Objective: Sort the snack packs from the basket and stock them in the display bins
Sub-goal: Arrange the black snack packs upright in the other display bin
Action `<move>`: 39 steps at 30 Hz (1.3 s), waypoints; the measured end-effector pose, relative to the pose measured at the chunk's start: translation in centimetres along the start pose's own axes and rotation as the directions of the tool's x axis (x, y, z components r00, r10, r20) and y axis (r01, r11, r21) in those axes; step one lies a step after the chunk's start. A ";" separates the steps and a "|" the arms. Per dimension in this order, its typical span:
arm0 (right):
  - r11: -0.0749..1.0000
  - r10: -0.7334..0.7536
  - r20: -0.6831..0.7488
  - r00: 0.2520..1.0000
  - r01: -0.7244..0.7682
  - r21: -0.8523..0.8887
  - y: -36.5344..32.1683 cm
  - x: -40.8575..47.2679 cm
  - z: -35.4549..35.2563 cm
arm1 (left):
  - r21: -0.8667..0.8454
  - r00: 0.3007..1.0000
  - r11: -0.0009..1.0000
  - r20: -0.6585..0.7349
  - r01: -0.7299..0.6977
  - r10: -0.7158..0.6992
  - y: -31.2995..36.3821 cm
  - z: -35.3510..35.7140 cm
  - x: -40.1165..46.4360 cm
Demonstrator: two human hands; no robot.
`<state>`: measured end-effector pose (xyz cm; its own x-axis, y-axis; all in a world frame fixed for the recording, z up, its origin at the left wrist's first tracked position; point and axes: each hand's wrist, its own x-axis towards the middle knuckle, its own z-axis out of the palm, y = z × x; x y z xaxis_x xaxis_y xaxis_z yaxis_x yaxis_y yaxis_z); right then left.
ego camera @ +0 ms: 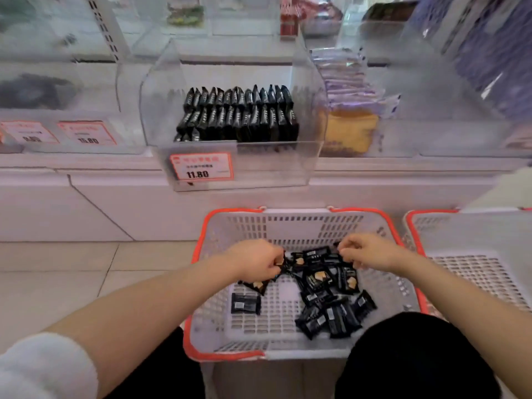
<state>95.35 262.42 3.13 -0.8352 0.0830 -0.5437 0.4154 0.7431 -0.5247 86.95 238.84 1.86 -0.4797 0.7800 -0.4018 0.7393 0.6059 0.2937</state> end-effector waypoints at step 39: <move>0.344 0.477 0.195 0.857 -0.386 0.856 17.3 9.1 12.0 | 0.246 0.894 0.935 0.308 0.256 -0.326 8.6 26.1 15.8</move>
<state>99.28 268.10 -18.73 -0.4473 0.2967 -0.8438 0.7740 -0.3444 -0.5313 98.03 252.33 -24.62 -0.5244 0.4513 -0.7221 0.6843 0.7280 -0.0419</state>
